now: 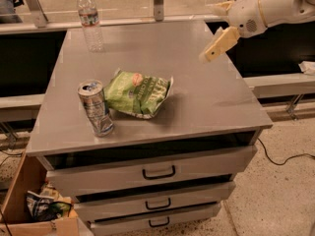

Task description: Move green jalapeno chip bag near redbull can

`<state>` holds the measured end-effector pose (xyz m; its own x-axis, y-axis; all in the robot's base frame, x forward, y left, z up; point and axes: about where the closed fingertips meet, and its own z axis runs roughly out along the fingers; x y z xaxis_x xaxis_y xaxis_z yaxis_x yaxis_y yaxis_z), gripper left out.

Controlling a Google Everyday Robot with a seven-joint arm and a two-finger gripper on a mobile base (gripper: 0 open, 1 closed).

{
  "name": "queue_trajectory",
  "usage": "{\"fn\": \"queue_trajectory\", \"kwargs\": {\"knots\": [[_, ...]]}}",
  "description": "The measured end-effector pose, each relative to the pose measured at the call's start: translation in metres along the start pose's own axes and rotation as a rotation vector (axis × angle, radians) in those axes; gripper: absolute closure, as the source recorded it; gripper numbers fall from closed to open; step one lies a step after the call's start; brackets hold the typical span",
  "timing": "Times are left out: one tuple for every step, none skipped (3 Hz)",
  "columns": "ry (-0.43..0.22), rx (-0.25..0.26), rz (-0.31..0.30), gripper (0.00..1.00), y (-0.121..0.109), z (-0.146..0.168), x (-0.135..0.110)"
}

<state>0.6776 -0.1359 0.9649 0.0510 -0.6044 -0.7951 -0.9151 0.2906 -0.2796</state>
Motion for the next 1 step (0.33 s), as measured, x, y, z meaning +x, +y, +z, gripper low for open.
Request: {"fn": "queue_trajectory", "kwargs": {"knots": [[0.000,-0.001,0.000,0.00,0.0002,0.0003,0.0001]]}}
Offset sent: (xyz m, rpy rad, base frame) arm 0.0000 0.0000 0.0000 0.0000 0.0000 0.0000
